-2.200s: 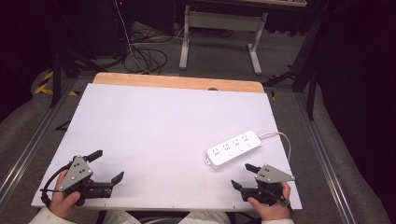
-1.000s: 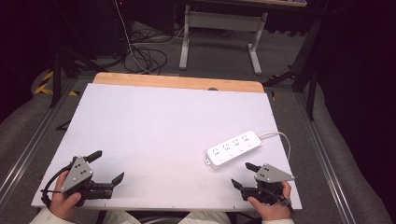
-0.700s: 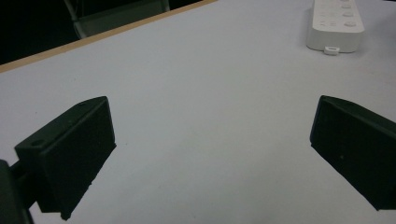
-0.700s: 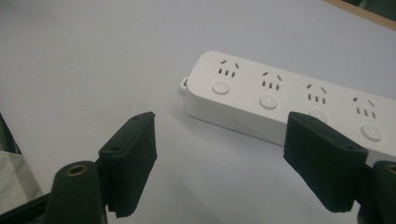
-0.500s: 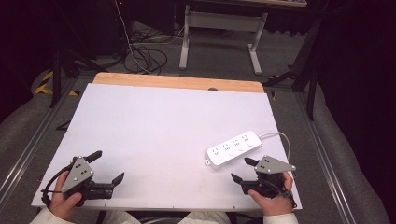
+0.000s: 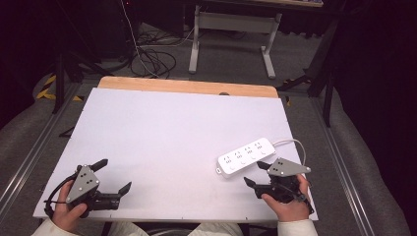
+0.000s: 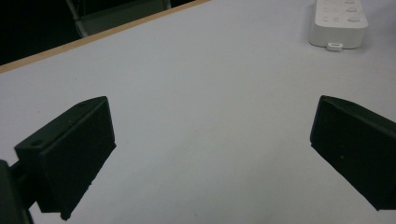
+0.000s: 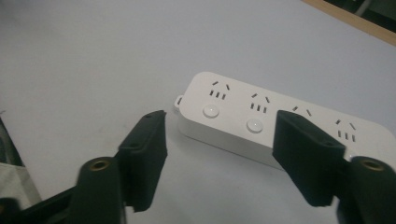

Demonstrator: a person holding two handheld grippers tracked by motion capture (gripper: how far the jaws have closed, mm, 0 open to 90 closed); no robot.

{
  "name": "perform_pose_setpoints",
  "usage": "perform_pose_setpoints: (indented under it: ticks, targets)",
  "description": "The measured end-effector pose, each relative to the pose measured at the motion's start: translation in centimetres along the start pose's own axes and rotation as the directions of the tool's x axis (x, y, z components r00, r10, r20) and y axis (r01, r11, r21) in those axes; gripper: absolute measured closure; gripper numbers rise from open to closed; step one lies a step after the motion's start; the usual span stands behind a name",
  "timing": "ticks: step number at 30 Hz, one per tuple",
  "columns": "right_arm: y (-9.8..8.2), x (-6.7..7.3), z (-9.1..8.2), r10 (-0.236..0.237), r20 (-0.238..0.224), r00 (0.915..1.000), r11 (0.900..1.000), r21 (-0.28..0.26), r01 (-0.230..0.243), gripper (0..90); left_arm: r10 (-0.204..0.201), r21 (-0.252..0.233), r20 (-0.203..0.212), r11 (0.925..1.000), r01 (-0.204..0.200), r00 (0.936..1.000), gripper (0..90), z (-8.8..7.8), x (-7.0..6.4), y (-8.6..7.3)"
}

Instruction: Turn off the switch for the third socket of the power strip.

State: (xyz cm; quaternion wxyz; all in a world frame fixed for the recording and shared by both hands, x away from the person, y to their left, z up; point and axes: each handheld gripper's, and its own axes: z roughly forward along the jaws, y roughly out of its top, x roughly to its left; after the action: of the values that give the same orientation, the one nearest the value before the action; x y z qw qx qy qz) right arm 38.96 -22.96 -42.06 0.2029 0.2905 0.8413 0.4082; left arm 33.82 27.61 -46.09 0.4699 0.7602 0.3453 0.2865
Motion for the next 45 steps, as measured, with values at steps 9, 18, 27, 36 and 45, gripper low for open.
perform_pose_setpoints:
  ticks: [9,18,27,36,45]
  targets:
    - [2.4,-0.7,-0.3,-0.027,-0.026,0.9993,0.999,0.034,0.028,49.3,0.003,-0.003,0.000,1.0000,-0.003,1.0000,0.3,0.0,0.0,0.0]
    - [3.5,-2.4,0.7,0.026,-0.054,0.9982,0.998,0.057,-0.023,64.1,0.003,-0.001,-0.003,1.0000,-0.003,1.0000,0.3,0.0,0.1,0.0]
    - [4.0,-3.4,1.7,0.043,-0.058,0.9974,0.995,0.091,-0.037,72.8,0.003,0.003,-0.005,1.0000,-0.003,1.0000,0.3,0.0,0.1,0.0]
    - [4.2,-4.1,2.7,0.056,-0.067,0.9962,0.992,0.120,-0.048,87.4,0.006,0.008,-0.007,1.0000,-0.006,1.0000,0.3,0.0,0.1,0.0]
    - [4.3,-4.5,3.8,0.072,-0.047,0.9963,0.987,0.150,-0.064,90.0,0.009,0.008,-0.008,0.9999,-0.009,0.9999,0.3,0.0,0.1,0.0]
